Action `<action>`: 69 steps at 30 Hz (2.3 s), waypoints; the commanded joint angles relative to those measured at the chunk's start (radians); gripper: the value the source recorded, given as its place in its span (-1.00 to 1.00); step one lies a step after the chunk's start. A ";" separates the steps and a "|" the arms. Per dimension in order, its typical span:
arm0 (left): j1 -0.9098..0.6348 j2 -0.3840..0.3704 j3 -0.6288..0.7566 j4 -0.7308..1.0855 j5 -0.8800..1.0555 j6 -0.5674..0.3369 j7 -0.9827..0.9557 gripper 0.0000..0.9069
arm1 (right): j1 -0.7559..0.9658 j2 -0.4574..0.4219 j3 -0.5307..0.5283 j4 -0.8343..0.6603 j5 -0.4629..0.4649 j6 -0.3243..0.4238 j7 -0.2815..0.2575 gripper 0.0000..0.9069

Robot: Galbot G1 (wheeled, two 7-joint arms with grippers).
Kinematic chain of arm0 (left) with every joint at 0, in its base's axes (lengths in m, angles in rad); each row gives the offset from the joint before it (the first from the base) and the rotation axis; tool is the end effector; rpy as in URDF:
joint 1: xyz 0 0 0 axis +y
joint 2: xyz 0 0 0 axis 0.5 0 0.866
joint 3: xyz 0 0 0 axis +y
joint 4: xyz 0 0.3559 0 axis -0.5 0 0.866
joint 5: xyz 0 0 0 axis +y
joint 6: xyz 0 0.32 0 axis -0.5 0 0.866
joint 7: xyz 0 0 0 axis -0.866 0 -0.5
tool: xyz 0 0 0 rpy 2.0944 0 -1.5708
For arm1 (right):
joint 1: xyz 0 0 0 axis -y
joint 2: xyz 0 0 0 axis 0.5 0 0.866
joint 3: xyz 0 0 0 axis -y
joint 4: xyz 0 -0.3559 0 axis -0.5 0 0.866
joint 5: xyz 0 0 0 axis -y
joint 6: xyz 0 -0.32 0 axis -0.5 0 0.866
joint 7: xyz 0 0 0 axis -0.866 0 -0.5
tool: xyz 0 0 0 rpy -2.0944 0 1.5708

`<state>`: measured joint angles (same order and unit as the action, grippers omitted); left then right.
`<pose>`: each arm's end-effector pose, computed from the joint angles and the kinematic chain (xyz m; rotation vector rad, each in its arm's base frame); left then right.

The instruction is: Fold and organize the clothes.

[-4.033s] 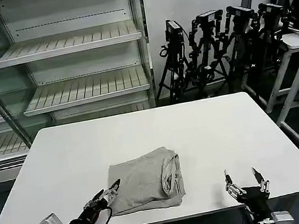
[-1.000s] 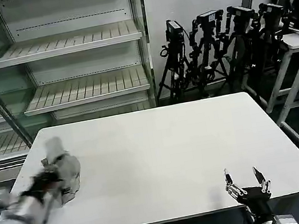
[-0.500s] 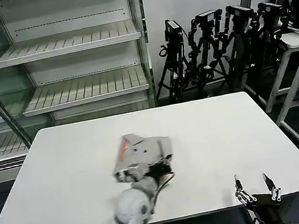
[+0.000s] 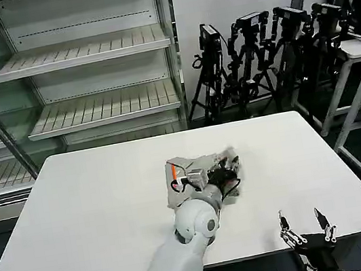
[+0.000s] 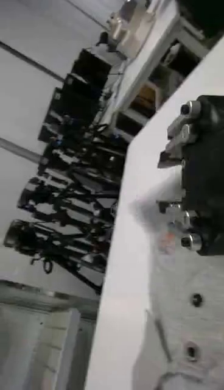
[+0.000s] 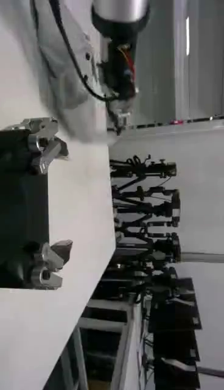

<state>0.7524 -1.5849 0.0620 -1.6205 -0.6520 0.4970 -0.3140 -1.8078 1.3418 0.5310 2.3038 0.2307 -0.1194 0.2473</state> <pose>0.3529 -0.1814 -0.2455 -0.6732 -2.6469 0.4488 0.0774 -0.0339 -0.2637 -0.1453 -2.9703 -0.0416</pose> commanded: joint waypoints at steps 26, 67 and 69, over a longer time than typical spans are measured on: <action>0.897 0.176 -0.421 -0.655 0.740 -0.510 0.147 1.00 | 0.084 -0.016 -0.047 -0.007 -0.104 0.135 -0.055 1.00; 0.965 0.125 -0.421 -0.681 0.785 -0.491 0.191 1.00 | 0.102 -0.038 -0.081 -0.030 -0.125 0.114 -0.012 1.00; 0.968 0.119 -0.420 -0.682 0.785 -0.492 0.192 1.00 | 0.100 -0.039 -0.082 -0.032 -0.125 0.115 -0.009 1.00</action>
<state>1.7088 -1.4556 -0.3555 -2.2970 0.1261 0.0091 -0.1241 -1.7075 1.3043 0.4509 2.2741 0.1017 -0.0023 0.2310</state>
